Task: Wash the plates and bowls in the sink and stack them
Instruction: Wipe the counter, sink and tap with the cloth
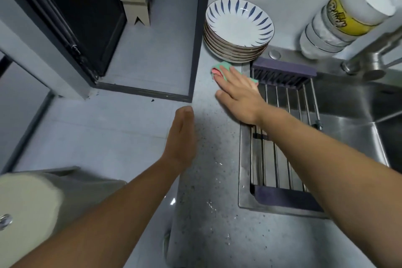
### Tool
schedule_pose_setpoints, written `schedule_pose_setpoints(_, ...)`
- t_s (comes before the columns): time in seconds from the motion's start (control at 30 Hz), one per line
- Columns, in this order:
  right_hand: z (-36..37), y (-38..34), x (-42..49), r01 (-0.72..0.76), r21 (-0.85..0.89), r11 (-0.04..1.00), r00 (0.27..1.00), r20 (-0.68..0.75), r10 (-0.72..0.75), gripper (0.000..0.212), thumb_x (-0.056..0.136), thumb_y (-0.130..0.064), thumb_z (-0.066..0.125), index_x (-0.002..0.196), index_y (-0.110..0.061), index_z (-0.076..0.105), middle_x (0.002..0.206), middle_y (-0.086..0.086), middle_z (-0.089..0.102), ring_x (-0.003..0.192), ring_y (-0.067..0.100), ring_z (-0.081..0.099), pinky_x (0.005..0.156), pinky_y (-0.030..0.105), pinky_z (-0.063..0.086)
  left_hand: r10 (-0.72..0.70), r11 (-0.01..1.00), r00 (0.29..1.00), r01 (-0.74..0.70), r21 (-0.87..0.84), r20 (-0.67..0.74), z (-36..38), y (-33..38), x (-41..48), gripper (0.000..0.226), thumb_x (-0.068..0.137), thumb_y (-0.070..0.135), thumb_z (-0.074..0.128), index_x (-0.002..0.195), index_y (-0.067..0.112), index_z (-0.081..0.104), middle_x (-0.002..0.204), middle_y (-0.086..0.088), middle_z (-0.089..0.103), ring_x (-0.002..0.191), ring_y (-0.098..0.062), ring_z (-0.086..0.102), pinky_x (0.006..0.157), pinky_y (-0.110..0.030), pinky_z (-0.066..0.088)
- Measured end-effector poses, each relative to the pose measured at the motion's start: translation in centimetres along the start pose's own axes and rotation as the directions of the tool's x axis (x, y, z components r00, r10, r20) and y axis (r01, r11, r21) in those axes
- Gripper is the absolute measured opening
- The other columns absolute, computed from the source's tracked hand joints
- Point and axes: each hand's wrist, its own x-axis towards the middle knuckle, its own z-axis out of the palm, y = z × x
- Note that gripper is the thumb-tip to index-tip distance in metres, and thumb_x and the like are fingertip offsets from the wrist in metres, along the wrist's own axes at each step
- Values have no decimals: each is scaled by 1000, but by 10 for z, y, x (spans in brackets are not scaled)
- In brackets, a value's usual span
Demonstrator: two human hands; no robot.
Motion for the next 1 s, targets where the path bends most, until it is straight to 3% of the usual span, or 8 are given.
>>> schedule_pose_setpoints(0.1,7,-7,-26,75,-2,997,997,-21,-75,56,107,-42,24,160,-30,11,168,-8,-1,153,10,-12,121,33,-16,-2,1000,999,1,-21,-43,0,5,1,46,111,39,24,116,6,56,110,-7,59,94,-10,52,80,-22,44)
schedule_pose_setpoints(0.2,18,-28,-69,192,168,967,980,26,-199,56,106,-31,34,159,-35,14,166,-15,4,152,5,-12,120,34,-19,-13,995,996,5,-102,-85,2,7,0,47,108,42,28,112,8,60,106,-4,62,96,-14,56,87,-35,46)
schedule_pose_setpoints(0.33,5,-42,-52,3,525,851,995,83,-55,47,108,-37,31,155,-36,27,164,-14,19,153,7,9,124,52,-3,-90,979,991,70,-190,-98,1,13,-3,52,93,59,31,111,19,61,117,-9,64,110,-24,61,101,-49,50)
schedule_pose_setpoints(0.47,18,-50,-42,81,336,939,993,59,-107,47,106,-37,30,152,-43,33,164,-18,17,154,10,3,121,52,-15,-189,948,980,164,-274,-65,-6,1,-22,42,89,66,33,108,36,56,124,-2,63,119,-22,60,111,-54,44)
schedule_pose_setpoints(0.57,40,-51,-88,234,318,919,965,39,-259,49,103,-29,32,151,-39,36,162,-18,25,155,11,5,120,52,-15,-216,934,976,198,-298,-31,-11,-18,-48,63,89,70,38,129,26,57,130,-7,64,123,-22,60,114,-51,42)
schedule_pose_setpoints(0.73,62,-34,-176,416,405,814,893,-14,-449,46,100,-23,41,145,-26,51,152,-23,37,153,16,21,121,61,12,-191,949,980,170,-266,-56,-16,-29,-106,68,87,66,39,134,19,57,127,-9,67,121,-24,63,108,-43,48)
schedule_pose_setpoints(0.87,42,-13,-164,319,446,837,926,43,-376,45,106,-19,38,150,-27,42,153,-27,27,152,5,15,126,35,6,-176,975,979,158,-158,-104,-16,-31,-127,68,79,76,34,118,31,67,119,1,70,116,-19,64,107,-45,48)
schedule_pose_setpoints(1.0,34,-25,-116,221,368,903,961,73,-265,50,107,-15,35,156,-27,28,160,-21,15,154,11,3,126,34,-3,-97,993,973,108,44,-209,-16,-33,-136,64,87,73,21,117,33,61,117,6,65,118,-20,59,110,-49,42)
